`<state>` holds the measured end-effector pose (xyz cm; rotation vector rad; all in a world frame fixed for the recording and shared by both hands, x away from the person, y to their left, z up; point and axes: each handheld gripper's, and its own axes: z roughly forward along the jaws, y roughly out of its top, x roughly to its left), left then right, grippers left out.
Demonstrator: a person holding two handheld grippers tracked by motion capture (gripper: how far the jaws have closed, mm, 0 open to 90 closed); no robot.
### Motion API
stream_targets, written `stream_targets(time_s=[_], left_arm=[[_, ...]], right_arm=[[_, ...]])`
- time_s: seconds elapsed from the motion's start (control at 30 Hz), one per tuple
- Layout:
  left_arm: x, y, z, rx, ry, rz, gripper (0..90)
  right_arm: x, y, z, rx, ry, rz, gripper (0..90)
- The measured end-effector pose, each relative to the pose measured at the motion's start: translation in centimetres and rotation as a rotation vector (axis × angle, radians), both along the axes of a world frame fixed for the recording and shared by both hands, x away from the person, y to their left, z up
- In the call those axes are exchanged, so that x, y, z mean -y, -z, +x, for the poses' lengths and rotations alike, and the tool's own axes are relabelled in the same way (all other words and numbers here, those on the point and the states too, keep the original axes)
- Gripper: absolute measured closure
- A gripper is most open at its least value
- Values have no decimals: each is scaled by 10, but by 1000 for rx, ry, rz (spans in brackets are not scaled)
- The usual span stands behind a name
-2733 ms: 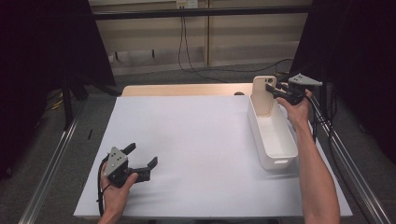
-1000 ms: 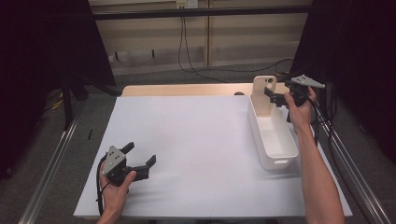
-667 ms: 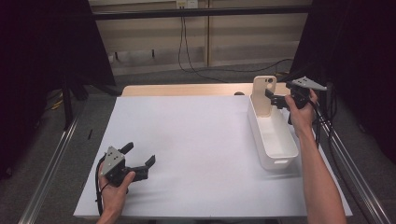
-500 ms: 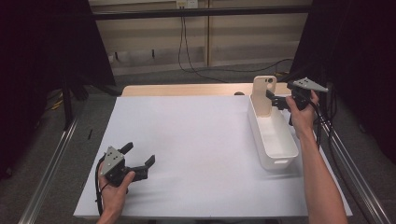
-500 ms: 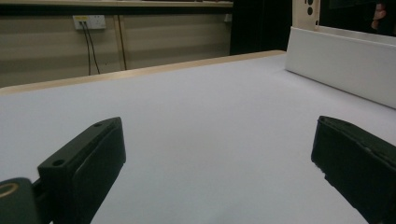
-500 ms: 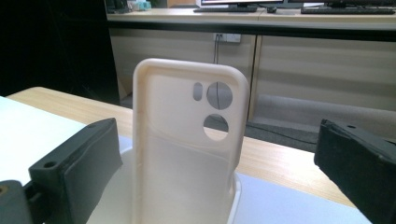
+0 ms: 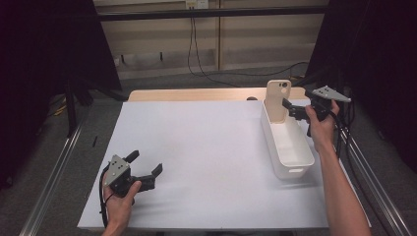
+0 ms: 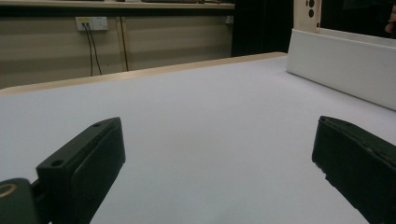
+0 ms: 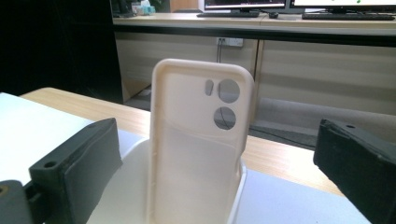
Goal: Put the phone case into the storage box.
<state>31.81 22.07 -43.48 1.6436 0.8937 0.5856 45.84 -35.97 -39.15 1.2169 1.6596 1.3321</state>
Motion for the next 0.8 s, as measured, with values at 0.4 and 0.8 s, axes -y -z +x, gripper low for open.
stream_targets(time_s=[0.4, 0.8], left_arm=[[-1, -1, -1, 4, 6, 2, 29], [-1, -1, -1, 6, 2, -4, 31]], right_arm=[[0, -6, -21, 2, -8, 14, 4], [4, -7, -42, -2, 6, 19, 4]])
